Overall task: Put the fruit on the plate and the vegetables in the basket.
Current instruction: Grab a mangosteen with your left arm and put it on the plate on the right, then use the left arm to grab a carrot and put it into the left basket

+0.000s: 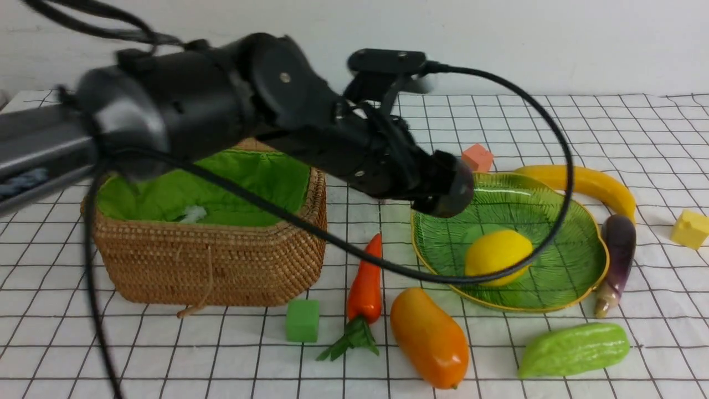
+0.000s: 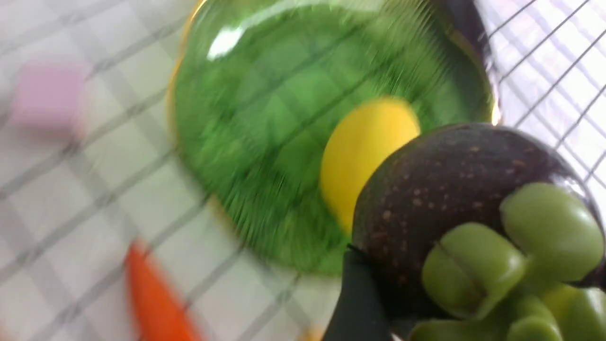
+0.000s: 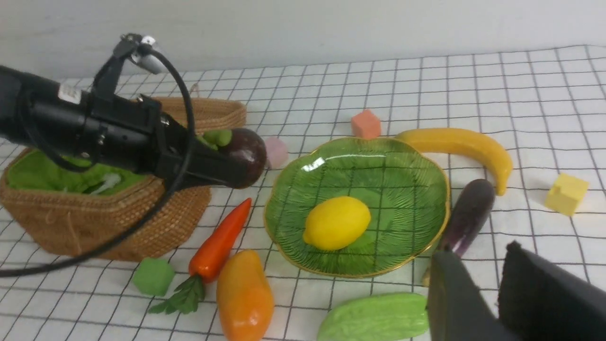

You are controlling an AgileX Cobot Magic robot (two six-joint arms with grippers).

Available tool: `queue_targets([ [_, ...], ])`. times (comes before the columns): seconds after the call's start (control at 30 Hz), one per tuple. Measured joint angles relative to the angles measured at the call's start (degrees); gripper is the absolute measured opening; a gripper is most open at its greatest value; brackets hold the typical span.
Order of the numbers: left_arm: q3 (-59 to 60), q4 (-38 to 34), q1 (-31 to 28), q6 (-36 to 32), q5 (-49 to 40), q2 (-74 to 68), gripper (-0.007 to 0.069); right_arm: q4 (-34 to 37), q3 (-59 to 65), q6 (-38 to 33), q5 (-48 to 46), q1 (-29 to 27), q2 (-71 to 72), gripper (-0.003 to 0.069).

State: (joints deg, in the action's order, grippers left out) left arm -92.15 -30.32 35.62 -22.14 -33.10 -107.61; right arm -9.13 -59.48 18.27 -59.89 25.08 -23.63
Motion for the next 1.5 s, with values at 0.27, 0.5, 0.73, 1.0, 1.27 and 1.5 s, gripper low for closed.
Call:
queue_targets([
  [0.27, -21.8, 4.4, 0.9, -1.4, -1.4, -21.6, 0.0510, -2.5, 0.0, 3.1, -5.6, 0.0, 0.0, 0.0187],
  [0.5, -28.6, 12.6, 0.9, 6.0, -1.9, -28.4, 0.0538, -1.8, 0.0, 1.7, -7.6, 0.0, 0.0, 0.0193],
  [0.73, -29.0, 18.6, 0.8, 11.5, -3.4, -28.5, 0.0668, -1.6, 0.0, 0.4, -7.7, 0.0, 0.0, 0.0196],
  [1.0, -29.1, 21.1, 0.8, 20.0, -24.7, -18.9, 0.0531, -0.9, 0.0, -1.2, -7.5, 0.0, 0.0, 0.0196],
  [1.27, -28.8, 28.2, 0.8, 33.5, -37.6, -13.0, 0.0075, 0.4, 0.0, -4.2, -6.3, 0.0, 0.0, 0.0197],
  [1.5, -27.0, 36.4, 2.8, 34.0, -38.0, -17.5, 0.0195, 0.6, 0.0, -5.6, -5.7, 0.0, 0.0, 0.0197],
])
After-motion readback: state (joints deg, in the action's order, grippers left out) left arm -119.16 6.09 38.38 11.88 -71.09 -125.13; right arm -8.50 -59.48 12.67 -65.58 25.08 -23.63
